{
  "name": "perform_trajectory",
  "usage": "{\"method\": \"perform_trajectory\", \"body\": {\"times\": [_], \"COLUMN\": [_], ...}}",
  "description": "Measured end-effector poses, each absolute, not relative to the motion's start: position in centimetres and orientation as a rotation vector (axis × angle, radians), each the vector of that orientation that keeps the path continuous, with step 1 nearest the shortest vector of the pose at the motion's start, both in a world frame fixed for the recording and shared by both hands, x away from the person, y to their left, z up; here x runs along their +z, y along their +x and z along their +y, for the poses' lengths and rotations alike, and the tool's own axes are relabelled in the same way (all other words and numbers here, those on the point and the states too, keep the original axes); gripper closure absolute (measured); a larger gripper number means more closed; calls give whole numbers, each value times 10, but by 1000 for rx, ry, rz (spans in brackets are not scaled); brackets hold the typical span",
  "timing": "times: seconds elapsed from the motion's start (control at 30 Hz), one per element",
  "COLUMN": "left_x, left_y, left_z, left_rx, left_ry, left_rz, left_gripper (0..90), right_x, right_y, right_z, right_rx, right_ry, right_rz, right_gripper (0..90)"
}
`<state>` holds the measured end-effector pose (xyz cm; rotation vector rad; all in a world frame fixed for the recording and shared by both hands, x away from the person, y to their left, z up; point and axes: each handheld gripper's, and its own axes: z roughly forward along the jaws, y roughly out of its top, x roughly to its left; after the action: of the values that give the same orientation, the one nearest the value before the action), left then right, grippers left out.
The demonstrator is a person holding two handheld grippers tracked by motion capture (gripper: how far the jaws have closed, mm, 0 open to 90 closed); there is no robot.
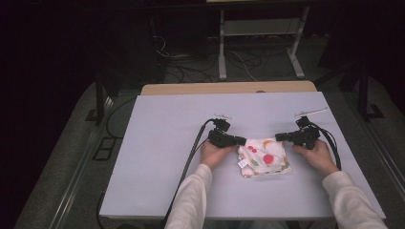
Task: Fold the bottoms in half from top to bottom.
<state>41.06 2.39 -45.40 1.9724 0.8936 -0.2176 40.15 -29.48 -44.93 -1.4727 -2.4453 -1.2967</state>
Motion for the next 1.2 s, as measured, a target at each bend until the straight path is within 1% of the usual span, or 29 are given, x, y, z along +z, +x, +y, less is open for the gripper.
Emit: {"method": "perform_trajectory", "body": {"times": [0.53, 0.93, 1.2], "left_x": [-435, -429, -428], "left_y": [405, 409, 413], "left_z": [40, 65, 84], "left_rx": [-156, -118, -88], "left_ry": [1988, 2013, 2018], "left_rz": [867, 866, 898], "left_gripper": [818, 818, 818], "right_x": [-433, -429, -430], "right_y": [394, 394, 401], "right_z": [-282, -255, -236], "right_rx": [-1361, -1355, -1364], "right_ry": [-1490, -1472, -1454], "right_rz": [-2435, -2460, -2452], "right_gripper": [868, 869, 868]}}
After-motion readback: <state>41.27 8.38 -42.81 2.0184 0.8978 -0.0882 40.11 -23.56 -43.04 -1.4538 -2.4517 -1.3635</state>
